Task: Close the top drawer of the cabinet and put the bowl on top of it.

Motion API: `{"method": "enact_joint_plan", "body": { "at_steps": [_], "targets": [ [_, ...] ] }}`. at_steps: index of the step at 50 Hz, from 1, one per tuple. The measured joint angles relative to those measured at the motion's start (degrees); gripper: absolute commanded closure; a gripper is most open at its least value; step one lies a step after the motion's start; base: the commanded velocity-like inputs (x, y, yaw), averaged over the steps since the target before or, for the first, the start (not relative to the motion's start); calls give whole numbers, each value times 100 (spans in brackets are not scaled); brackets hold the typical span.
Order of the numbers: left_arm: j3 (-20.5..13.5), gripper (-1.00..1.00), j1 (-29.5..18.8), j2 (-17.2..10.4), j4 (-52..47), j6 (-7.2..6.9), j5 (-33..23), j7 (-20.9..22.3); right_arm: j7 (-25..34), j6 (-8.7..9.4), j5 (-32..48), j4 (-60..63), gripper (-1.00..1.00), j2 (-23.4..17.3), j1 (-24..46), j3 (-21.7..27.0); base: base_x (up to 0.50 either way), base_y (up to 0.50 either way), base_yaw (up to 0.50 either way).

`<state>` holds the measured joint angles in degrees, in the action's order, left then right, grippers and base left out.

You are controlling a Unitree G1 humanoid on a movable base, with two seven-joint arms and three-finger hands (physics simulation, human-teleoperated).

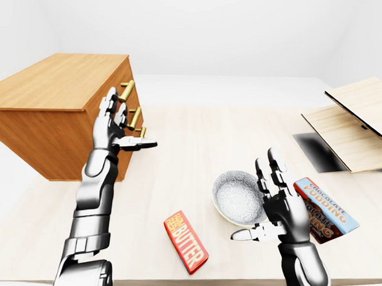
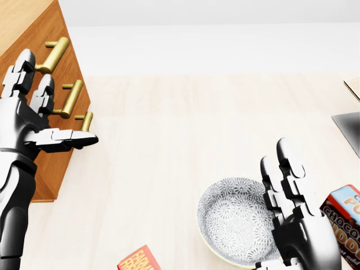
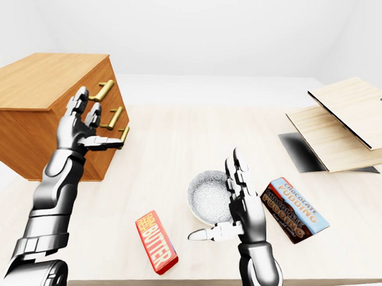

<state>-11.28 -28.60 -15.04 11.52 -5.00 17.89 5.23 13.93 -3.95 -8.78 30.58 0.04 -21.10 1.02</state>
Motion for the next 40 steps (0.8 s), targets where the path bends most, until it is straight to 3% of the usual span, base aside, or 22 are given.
{"method": "enact_joint_plan", "body": {
  "at_steps": [21,30,40],
  "targets": [
    [74,-100,674,301,-1780,0,-61,36,-3,19,-2,11,-100,1,8,9,0,0,0],
    [234,-100,1260,495,-3312,0,-161,72,1,33,-9,31,-100,4,-1,13,0,0,0],
    [301,-100,1550,641,-4093,0,-308,158,4,35,-11,35,-100,5,-5,13,0,0,0]
  ]
}}
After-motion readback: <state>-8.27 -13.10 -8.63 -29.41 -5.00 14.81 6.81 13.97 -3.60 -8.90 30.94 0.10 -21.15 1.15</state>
